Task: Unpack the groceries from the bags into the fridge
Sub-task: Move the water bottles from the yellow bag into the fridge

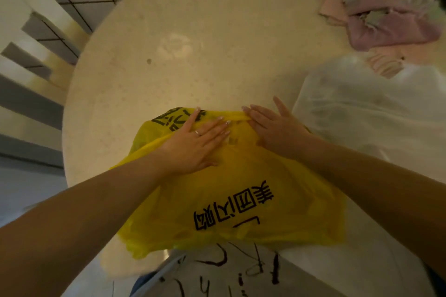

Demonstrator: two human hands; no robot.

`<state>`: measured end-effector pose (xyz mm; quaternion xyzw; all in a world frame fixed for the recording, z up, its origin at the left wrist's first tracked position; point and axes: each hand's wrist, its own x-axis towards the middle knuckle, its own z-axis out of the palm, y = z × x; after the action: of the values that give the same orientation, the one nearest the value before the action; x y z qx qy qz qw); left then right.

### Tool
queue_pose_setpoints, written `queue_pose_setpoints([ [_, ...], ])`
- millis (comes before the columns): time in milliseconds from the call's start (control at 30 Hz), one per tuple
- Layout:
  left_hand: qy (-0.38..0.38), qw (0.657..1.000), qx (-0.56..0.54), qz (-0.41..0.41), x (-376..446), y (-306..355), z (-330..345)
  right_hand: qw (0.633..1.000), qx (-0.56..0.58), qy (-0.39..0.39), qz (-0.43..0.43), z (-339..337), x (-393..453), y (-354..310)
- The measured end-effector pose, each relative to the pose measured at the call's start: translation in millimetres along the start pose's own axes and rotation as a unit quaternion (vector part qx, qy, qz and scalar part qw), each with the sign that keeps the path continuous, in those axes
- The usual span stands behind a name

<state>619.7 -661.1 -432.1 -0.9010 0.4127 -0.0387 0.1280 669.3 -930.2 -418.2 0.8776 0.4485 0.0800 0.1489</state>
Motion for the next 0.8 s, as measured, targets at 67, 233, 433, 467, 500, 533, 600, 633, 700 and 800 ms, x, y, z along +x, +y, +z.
queue_pose_setpoints([
  [67,-0.011,1.0,0.01,-0.01,5,-7,5,1.0,0.02,0.011,0.007,6,3,2],
  [233,0.006,1.0,0.002,-0.027,16,-17,13,0.983,0.175,-0.024,0.044,18,11,11],
  [433,0.019,0.999,-0.005,-0.032,24,-16,18,0.93,0.347,-0.038,0.115,11,13,32],
  [467,0.02,0.999,-0.008,-0.034,25,-16,18,0.921,0.361,-0.037,0.143,11,15,33],
  [500,0.022,0.999,-0.012,-0.037,25,-16,19,0.912,0.373,-0.027,0.167,11,18,34],
  [533,0.025,0.999,-0.016,-0.042,26,-16,19,0.908,0.376,-0.015,0.183,14,20,33],
  [600,0.034,0.998,-0.025,-0.057,27,-15,19,0.916,0.352,-0.018,0.19,19,24,30],
  [633,0.039,0.997,-0.031,-0.065,27,-14,19,0.924,0.334,-0.026,0.186,20,25,27],
  [700,0.046,0.995,-0.044,-0.076,29,-12,18,0.937,0.295,-0.057,0.176,23,28,22],
  [800,0.058,0.993,-0.057,-0.084,31,-11,16,0.946,0.252,-0.13,0.155,27,29,15],
])
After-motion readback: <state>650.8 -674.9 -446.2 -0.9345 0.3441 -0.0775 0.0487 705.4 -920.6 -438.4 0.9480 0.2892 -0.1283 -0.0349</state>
